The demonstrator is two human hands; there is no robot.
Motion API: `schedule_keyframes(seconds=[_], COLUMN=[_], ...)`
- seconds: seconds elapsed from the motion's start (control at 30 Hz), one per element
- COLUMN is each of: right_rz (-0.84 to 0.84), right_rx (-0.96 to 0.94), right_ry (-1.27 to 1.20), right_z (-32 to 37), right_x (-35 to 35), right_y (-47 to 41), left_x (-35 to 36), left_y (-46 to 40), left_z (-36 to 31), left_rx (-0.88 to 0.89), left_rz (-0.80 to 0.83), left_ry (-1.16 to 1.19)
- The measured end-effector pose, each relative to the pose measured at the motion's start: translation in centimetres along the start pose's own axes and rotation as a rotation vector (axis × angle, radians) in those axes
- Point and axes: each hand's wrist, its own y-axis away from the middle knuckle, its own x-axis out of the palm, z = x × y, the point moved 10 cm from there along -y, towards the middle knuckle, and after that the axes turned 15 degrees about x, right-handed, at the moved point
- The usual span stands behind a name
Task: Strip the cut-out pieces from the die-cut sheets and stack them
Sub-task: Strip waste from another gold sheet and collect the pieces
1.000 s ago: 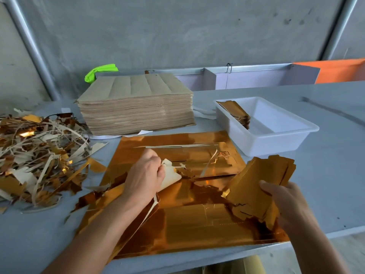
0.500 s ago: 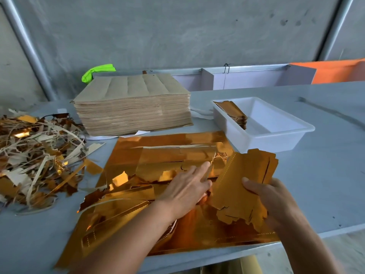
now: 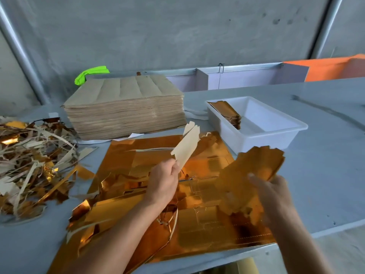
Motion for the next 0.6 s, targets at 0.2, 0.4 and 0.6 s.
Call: schedule_keyframes(seconds=[0.2,0.4,0.6], right_rz=[0.041,0.252,0.256], right_rx=[-0.048,0.081,0.038], right_ry=[0.062,-0.184,-0.131], right_z=[0.7,-0.1,-1.1], right_x=[6.0,8.3,8.4], right_y=[-0.6,-0.3,-0.3], left_x=[0.5,2.3,2.8], left_y=[1.1,2.3,3.0], left_z=[-5.5,-7.6,-7.4], left_rx=[0.339,0.583,0.658], left_rz=[-0.007,0.163,0.218], left_ry=[-0.055,-0.233,-0.277])
